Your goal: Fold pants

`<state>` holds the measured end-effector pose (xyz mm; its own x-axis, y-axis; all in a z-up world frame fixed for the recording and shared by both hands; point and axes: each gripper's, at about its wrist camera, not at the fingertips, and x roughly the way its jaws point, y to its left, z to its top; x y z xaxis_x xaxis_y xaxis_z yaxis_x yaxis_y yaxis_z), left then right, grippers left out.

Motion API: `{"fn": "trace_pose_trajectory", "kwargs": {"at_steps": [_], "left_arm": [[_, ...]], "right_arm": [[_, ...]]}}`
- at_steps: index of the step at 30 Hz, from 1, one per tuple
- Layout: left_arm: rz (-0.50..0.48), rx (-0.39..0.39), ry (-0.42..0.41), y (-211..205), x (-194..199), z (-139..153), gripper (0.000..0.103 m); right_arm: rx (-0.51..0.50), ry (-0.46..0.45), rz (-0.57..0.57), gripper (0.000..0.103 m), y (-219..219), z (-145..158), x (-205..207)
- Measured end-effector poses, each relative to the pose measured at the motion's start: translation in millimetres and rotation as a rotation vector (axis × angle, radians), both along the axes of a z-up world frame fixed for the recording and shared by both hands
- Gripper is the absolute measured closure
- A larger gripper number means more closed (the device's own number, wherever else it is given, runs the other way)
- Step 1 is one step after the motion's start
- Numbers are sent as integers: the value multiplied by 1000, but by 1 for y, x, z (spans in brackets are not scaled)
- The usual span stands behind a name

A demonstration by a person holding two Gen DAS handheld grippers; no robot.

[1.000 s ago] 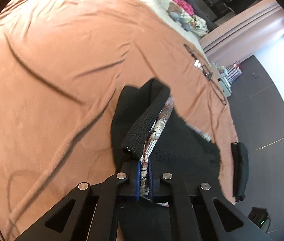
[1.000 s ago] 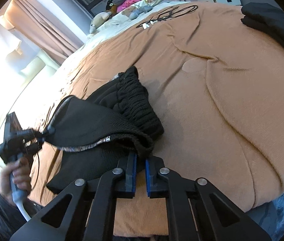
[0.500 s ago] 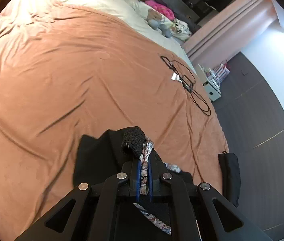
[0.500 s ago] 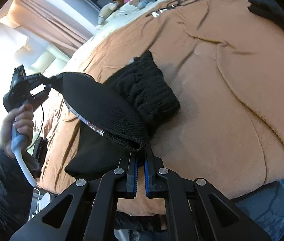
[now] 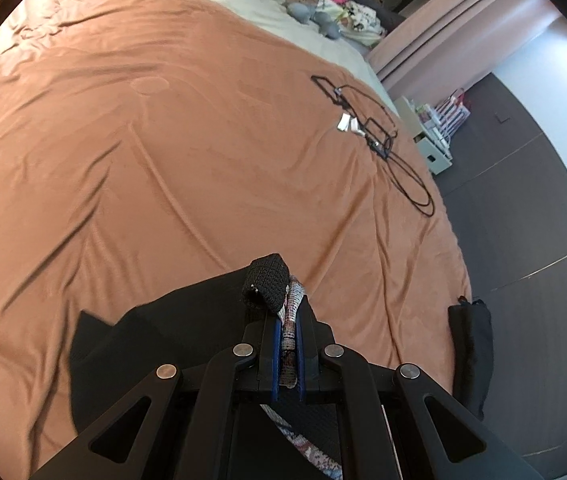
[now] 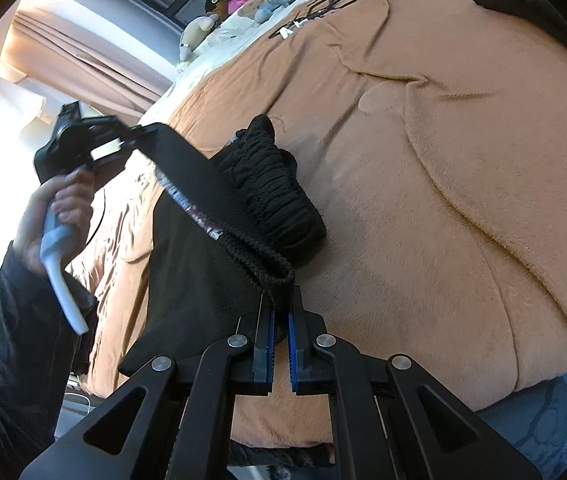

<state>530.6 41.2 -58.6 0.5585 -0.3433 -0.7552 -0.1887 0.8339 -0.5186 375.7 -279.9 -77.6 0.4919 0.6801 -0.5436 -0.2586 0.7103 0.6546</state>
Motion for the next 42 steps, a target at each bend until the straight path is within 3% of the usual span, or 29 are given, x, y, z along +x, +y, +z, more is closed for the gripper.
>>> {"fn": "trace_pose_trajectory", "kwargs": {"at_steps": [6,7,9,10,11,12,18,20,27,32,42], "left_arm": [[-20,-8,47,-20,38,-20,96],[-22,-14,50,-22,42,-21,92],[-36,-28,43,-25,46,-23,70],[-41,-26,32,-26,46,-21,46],[-41,-15,15,-26,45,-18,31],[-38,2,-7,-27,43,-15,30],[-59,62,10,-30,40,-17,30],[-75,93,30,-35,41,-22,30],[-163,186,102,-63,49,-40,33],[-158,252,137,-70,61,-55,44],[-156,343,213,-77,84,-83,45]], "right_arm": [[15,3,8,101,-2,-4,5],[11,2,11,101,-2,-4,5],[11,-4,17,100,-4,-3,4],[18,-9,14,100,-5,-3,3],[26,-12,12,99,-8,-3,2],[28,-15,6,98,-10,-2,1],[22,-50,-63,72,-23,2,-9],[39,-73,-72,69,-26,7,-13],[53,-100,-38,69,-18,11,-14],[84,-49,-24,69,-13,-5,-1],[118,-9,-29,69,-12,-14,12]]}}
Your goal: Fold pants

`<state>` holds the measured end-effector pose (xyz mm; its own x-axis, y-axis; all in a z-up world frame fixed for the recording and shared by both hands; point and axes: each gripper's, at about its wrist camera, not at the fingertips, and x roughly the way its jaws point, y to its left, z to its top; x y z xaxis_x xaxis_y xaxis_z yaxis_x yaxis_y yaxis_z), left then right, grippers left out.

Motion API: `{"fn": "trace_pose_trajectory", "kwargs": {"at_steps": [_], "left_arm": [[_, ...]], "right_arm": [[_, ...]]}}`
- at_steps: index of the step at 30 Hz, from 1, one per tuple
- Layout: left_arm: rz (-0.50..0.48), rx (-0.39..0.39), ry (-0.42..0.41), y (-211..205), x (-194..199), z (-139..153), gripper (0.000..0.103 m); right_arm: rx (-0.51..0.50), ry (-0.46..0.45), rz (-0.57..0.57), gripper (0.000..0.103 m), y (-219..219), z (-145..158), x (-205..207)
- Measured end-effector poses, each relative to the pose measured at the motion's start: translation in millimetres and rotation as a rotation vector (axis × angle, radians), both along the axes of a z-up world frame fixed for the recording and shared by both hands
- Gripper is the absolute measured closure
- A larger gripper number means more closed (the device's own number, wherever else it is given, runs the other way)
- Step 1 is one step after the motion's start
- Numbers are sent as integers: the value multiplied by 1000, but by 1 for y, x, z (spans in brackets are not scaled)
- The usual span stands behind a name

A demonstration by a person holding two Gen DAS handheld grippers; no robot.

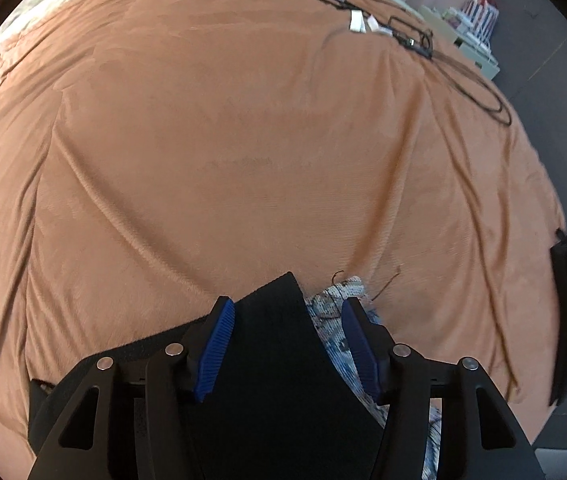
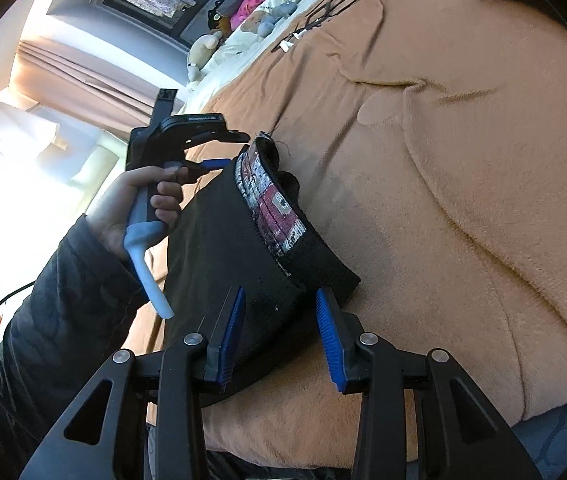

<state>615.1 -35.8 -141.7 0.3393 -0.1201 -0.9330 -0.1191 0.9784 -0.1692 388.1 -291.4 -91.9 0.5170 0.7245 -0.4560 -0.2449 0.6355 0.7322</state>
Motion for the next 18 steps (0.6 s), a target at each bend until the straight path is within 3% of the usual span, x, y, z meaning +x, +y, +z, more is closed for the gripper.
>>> {"fn": "trace_pose_trajectory", "kwargs": {"at_steps": [6,13,14,16,18], "left_arm": [[-1,80,33,-6,8,-13,58],[11,64,27,0,8,-2,80],[10,61,17,1,5,3,84],[6,58,-5,4,4,12,88],[4,51,-23,7,1,21,91]], "right_arm": [[-13,5,1,69,7,-1,3],[-14,-3,-14,69,7,2,1],[-14,-7,-16,71,7,2,0],[-18,-20,-17,89,6,2,-2],[-31,-35,-24,95,6,5,-6]]}}
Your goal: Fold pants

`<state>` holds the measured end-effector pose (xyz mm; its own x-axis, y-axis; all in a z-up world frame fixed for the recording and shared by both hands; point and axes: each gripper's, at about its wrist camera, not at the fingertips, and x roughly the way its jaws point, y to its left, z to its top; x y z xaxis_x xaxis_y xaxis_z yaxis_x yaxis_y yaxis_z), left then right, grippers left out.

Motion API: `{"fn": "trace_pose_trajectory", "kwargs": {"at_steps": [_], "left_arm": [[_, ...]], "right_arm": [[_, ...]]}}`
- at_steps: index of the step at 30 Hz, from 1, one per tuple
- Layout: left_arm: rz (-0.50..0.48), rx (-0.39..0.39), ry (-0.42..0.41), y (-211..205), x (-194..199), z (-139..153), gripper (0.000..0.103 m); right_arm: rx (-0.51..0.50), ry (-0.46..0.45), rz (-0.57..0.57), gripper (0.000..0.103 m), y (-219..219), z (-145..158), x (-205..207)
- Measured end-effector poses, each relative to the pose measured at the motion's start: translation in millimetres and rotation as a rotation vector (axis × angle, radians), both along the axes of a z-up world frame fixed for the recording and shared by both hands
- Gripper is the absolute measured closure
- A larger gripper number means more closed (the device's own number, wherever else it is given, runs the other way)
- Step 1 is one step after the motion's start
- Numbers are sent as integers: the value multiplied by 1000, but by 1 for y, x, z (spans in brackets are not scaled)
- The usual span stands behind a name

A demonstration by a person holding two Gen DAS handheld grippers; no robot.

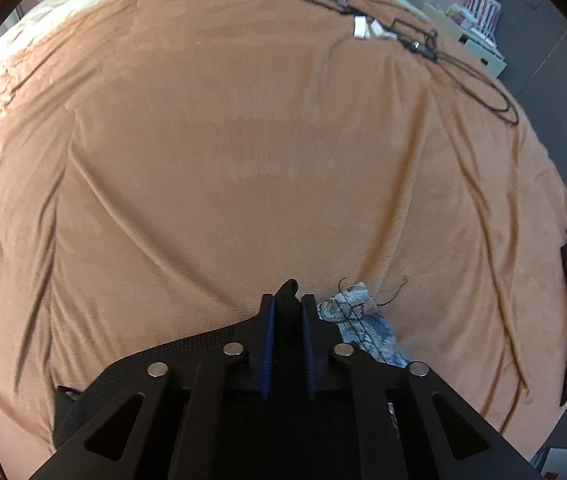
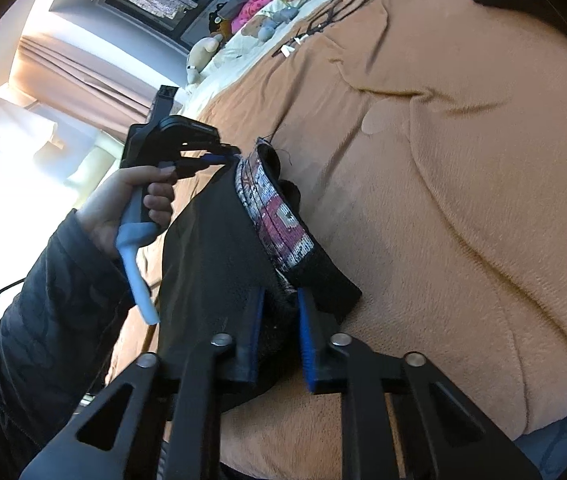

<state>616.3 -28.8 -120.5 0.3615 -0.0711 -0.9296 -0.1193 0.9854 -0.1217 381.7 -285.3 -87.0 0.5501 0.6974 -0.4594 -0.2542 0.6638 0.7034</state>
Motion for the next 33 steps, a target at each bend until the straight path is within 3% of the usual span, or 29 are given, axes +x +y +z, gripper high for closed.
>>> {"fn": "trace_pose_trajectory", "kwargs": {"at_steps": [7,15,33], "left_arm": [[-4,-42,-65,11,-18,28,94],[-15,-74,-116,-10,-12,50,94],[-110,-98,-50,-54,7,9,93]], "right_arm": [[-34,-49,-1,100,3,14,-14],[-28,-82,-26,100,-8,21,-22],[-56,-23,-99,101,-35,5,-36]]}}
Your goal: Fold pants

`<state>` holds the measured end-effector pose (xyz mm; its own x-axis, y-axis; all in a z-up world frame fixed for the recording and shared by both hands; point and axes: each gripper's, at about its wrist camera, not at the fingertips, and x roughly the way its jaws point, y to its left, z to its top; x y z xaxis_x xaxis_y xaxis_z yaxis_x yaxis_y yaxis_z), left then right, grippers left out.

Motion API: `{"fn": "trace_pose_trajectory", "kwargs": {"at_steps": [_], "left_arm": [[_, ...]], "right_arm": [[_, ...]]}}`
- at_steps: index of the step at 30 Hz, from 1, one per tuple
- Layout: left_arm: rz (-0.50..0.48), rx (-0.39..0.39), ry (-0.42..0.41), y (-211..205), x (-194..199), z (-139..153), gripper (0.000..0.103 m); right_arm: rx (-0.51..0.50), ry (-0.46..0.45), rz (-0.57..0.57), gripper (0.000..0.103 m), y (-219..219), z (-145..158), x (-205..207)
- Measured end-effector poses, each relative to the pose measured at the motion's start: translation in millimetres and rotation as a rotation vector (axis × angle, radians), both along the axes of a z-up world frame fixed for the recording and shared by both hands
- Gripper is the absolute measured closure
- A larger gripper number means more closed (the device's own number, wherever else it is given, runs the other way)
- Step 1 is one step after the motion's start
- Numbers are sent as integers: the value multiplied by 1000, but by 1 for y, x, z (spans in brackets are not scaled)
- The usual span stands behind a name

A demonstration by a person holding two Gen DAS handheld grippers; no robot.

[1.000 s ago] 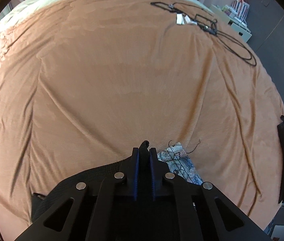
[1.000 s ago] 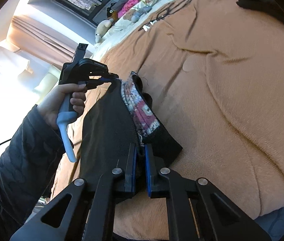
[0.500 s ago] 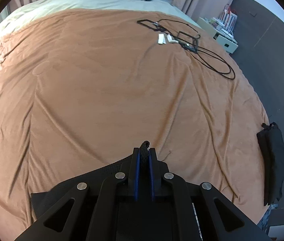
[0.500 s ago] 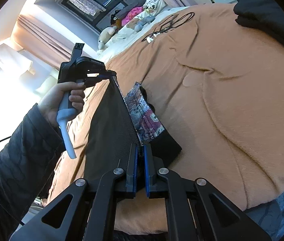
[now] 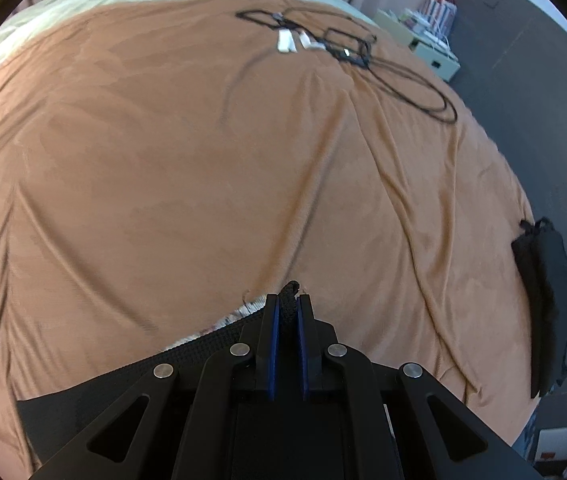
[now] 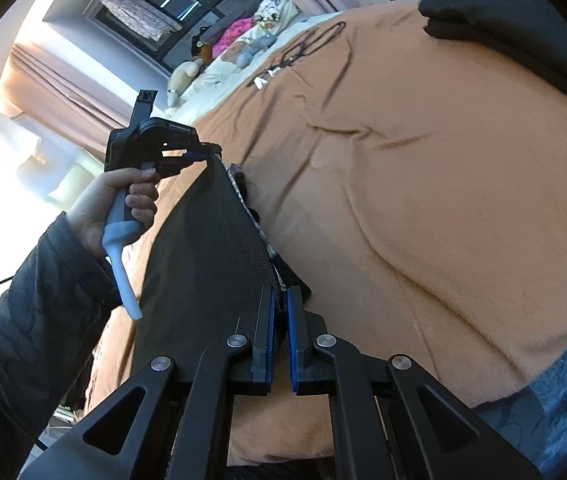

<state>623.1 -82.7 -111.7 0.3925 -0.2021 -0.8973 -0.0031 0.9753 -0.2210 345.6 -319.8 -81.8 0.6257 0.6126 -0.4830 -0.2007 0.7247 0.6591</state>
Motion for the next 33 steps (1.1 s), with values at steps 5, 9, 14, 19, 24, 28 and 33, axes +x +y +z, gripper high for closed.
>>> {"fn": "trace_pose_trajectory", "kwargs": {"at_steps": [5,9,14,19,24,28,33], "left_arm": [[15,-25,21,9,-4,-7,65],[27,-5,-30,25,-21,12,36],[42,6,-52,50,-51,28,36],[63,-5,-72,74,-91,40,36],[86,-22,-88,94,-134,47,36],[110,-41,-94,106,-167,47,36],[157,-101,-80,120,-207,35,36]], "right_arm": [[-15,39,22,100,5,2,-3],[-28,44,13,82,3,11,-5],[-17,-13,6,44,-3,23,-10],[-25,-54,99,44,5,30,-2],[-56,-77,181,44,20,38,13],[-66,-78,227,44,29,43,26],[-88,-77,272,44,39,46,43]]}}
